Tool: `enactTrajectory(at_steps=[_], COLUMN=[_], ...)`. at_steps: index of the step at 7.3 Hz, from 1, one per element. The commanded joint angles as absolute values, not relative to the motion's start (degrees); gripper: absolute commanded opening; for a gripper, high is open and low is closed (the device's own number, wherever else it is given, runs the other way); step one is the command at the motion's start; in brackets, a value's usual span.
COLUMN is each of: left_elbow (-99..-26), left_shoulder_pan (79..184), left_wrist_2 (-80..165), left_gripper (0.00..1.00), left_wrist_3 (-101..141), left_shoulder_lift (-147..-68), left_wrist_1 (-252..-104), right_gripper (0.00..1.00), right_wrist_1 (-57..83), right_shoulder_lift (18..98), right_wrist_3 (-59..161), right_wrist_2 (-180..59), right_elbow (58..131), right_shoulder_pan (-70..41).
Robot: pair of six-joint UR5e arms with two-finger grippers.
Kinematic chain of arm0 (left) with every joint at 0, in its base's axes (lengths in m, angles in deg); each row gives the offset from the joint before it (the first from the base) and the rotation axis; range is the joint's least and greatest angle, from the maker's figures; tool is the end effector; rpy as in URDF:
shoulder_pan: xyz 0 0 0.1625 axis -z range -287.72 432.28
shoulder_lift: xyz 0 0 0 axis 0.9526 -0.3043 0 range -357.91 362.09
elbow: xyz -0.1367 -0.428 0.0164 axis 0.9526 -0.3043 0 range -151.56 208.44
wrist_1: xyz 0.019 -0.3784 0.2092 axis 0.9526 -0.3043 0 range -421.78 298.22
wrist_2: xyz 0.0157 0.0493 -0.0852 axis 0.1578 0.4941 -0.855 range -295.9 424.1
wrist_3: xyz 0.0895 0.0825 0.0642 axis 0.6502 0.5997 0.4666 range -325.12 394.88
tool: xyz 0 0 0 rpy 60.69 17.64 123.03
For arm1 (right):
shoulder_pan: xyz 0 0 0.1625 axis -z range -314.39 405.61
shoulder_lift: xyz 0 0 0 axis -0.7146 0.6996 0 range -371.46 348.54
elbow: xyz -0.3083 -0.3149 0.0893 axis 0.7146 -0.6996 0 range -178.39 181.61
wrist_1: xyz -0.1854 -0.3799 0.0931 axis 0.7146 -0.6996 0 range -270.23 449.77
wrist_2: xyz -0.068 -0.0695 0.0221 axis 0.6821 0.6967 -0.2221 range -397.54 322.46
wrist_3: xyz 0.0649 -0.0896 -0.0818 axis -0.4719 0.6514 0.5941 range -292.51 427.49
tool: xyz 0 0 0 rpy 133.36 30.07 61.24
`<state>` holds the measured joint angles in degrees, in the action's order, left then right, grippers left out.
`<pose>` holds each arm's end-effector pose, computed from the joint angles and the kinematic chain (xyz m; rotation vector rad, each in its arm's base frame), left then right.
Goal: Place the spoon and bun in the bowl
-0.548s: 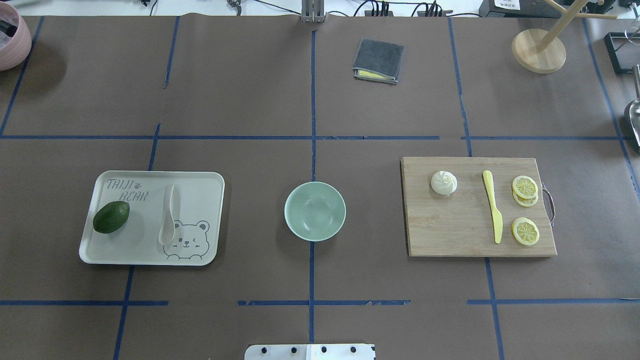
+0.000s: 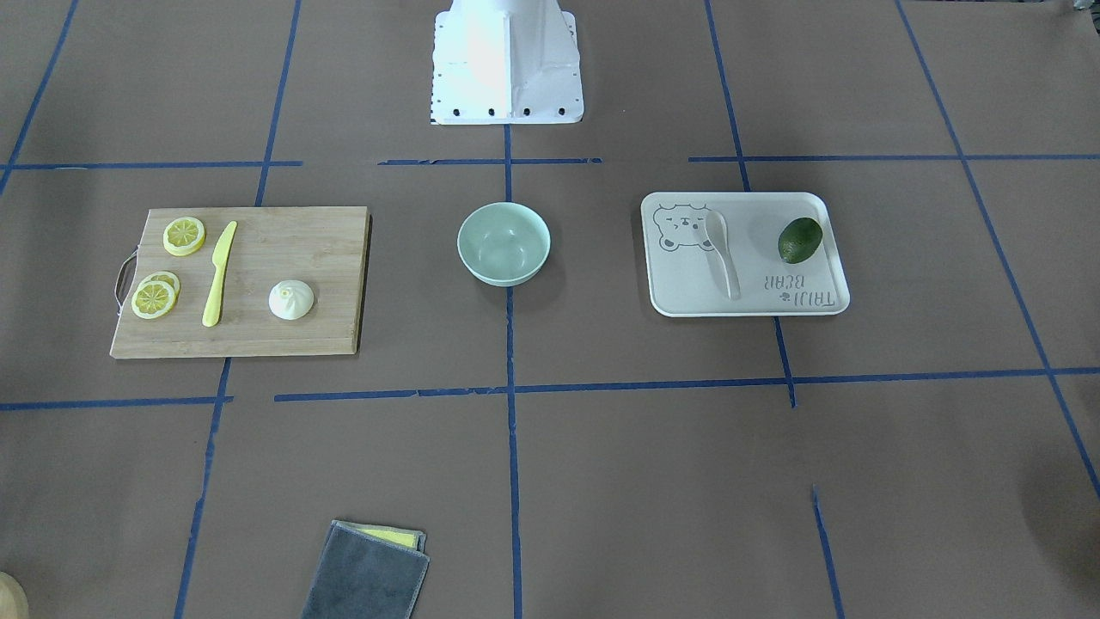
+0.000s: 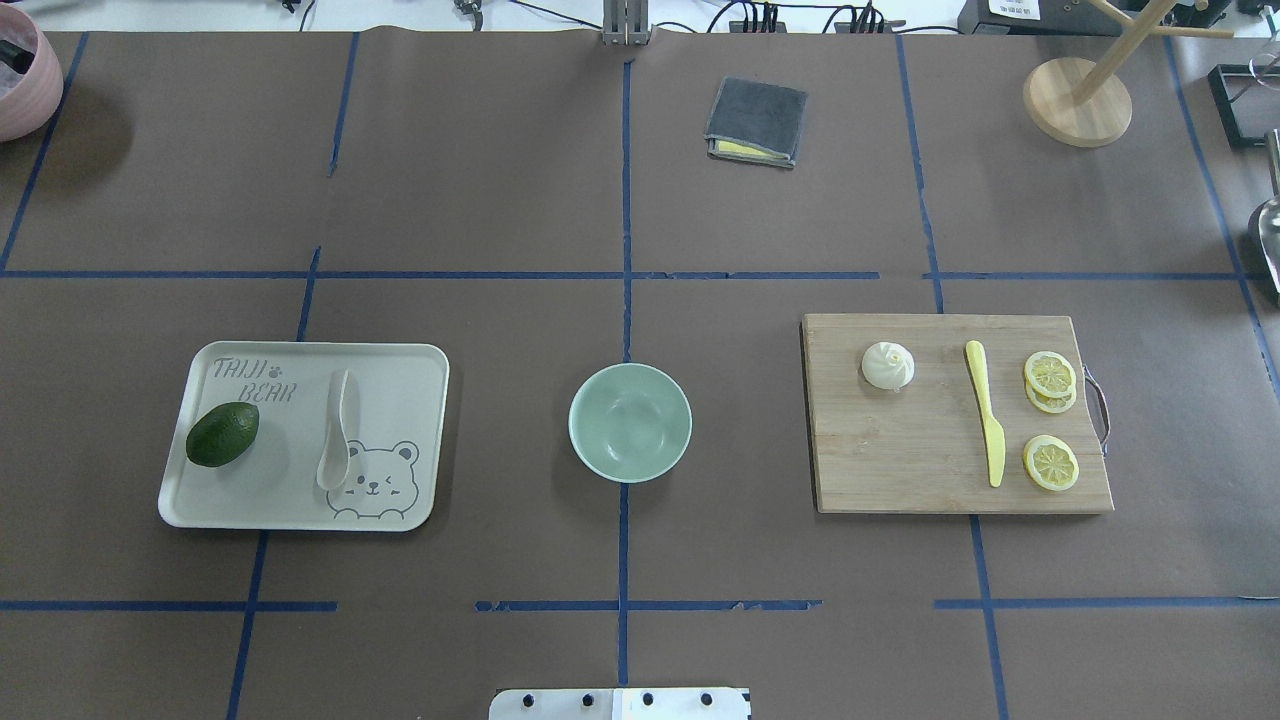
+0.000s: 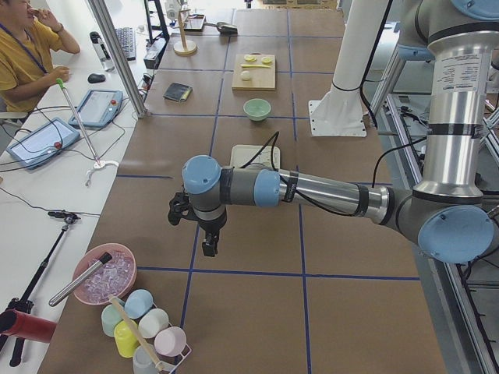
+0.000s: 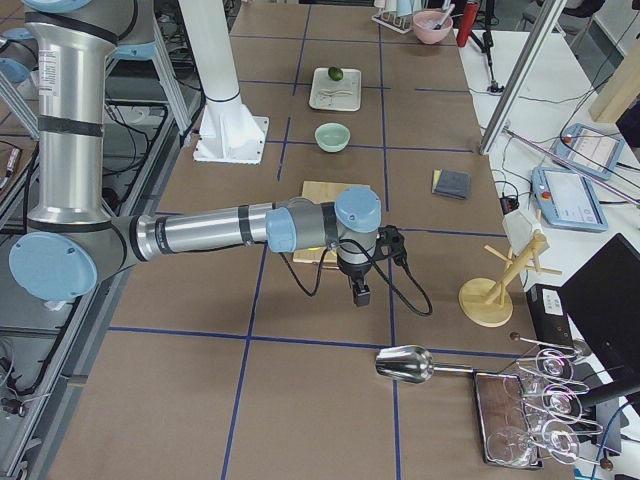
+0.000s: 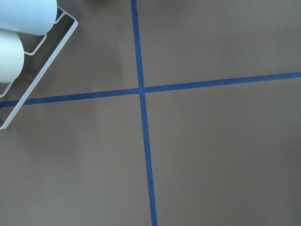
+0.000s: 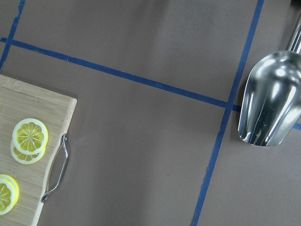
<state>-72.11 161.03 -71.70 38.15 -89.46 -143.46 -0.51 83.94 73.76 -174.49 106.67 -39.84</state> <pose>-0.0232 -0.5212 0.6148 0.0766 0.7981 0.1011 -0.0052 -0.4785 0.6174 0.1672 -0.8172 -0.2448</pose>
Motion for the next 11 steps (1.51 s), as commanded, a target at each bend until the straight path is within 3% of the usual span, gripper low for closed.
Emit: enactTrajectory(at_steps=[1,4,7,9,11], left_elbow=[-70.6,-69.8,-76.0,-75.6,-73.6], left_shoulder_pan=[160.4,159.0,138.6,126.6,119.6], left_wrist_2=[-71.7,-81.6,-81.3,-68.1,-62.3], left_gripper=[1.0,1.0,1.0,0.97,0.94], left_wrist_3=[37.7,38.0,18.5,-6.4,-15.0], left_shoulder_lift=[-94.9,-93.8,-97.6,-98.7,-100.1], left_wrist_1=[-148.2,-151.0,-160.0,-172.3,-174.1], right_gripper=[1.0,1.0,1.0,1.0,1.0], right_wrist_1=[-0.5,-0.3,-0.3,-0.3,-0.3], right_shoulder_lift=[84.1,83.9,83.6,83.4,83.4], right_wrist_3=[73.7,73.6,72.9,72.9,72.9], right_wrist_2=[-174.6,-174.7,-174.7,-175.4,-177.1], right_elbow=[106.6,105.1,105.1,104.4,104.5], right_shoulder_pan=[-40.1,-40.1,-40.1,-40.0,-40.0])
